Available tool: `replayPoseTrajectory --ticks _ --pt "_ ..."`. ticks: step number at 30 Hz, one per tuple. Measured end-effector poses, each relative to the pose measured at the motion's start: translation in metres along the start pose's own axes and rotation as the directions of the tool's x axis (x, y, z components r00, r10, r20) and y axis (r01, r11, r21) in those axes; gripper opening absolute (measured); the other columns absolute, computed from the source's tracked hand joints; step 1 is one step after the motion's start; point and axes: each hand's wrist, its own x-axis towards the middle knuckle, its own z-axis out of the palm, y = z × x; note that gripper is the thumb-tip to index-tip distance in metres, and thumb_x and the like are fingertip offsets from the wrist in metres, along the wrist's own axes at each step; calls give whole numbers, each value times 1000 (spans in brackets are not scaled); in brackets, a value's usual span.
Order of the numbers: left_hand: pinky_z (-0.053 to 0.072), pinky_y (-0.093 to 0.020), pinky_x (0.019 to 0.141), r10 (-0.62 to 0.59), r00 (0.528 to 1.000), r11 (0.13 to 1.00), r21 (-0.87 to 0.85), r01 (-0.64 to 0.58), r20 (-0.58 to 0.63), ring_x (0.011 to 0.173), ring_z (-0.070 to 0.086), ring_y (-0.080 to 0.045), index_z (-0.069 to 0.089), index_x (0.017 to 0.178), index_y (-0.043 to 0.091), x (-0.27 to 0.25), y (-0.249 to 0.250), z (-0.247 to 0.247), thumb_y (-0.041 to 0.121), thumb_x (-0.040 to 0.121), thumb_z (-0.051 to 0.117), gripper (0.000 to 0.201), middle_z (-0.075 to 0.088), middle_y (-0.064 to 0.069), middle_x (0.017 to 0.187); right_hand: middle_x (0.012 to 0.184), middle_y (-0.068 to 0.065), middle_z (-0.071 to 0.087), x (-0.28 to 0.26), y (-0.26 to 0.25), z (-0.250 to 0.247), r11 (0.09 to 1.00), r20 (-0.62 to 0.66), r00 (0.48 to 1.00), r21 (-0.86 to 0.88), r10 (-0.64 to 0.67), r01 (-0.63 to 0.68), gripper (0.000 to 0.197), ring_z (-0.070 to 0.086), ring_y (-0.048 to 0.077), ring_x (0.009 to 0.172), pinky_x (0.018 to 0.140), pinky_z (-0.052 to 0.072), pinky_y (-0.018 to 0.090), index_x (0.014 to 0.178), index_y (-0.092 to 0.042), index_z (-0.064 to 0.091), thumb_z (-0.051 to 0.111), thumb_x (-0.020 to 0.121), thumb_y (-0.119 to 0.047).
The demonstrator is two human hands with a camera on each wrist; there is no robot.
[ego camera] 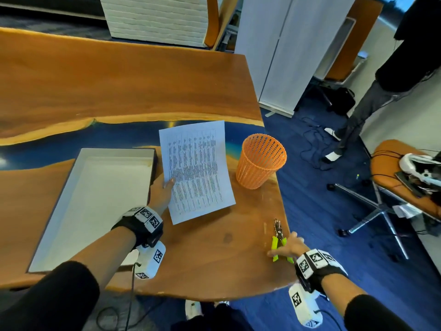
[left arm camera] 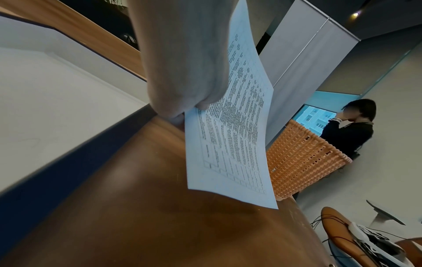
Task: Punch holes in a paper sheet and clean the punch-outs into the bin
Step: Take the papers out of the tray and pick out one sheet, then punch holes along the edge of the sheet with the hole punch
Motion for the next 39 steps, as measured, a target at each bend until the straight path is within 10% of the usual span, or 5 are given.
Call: replayPoseTrajectory --ticks 4,20,32,36,39 --pt "44 -8 61 3 1000 1000 30 -3 -2 89 59 -17 51 127 -2 -6 0 -3 6 99 41 30 58 -9 107 141 20 33 -4 13 23 994 -41 996 72 -76 79 111 42 38 129 105 40 47 140 -6 14 82 63 -47" --pt "49 -39 85 4 998 999 45 -2 -59 99 59 -25 52 126 1 -25 7 20 9 99 44 29 62 -10 108 133 19 49 2 -12 12 982 -83 996 187 -9 25 84 53 33 121 97 46 39 129 -3 35 84 66 -29" --pt "49 -33 81 -7 995 1000 10 8 -97 99 57 -21 51 128 -1 -39 18 29 10 99 44 32 58 -9 110 128 17 49 -24 -49 14 899 4 974 386 -226 206 63 53 35 116 81 39 33 135 -5 28 58 85 -29" --pt "47 -33 82 -12 987 1000 16 15 -157 87 58 -13 53 123 5 -30 24 18 8 99 44 26 59 -3 100 71 5 53 -44 -84 24 780 33 929 554 -369 291 10 52 20 61 56 48 29 83 -12 54 49 86 -20" --pt "45 -34 87 -23 981 1000 12 26 -193 100 54 -19 51 129 1 -20 26 9 8 99 44 31 58 -8 112 65 1 50 -57 -106 36 756 60 887 551 -457 352 23 49 14 51 32 35 11 69 -17 46 39 91 -14"
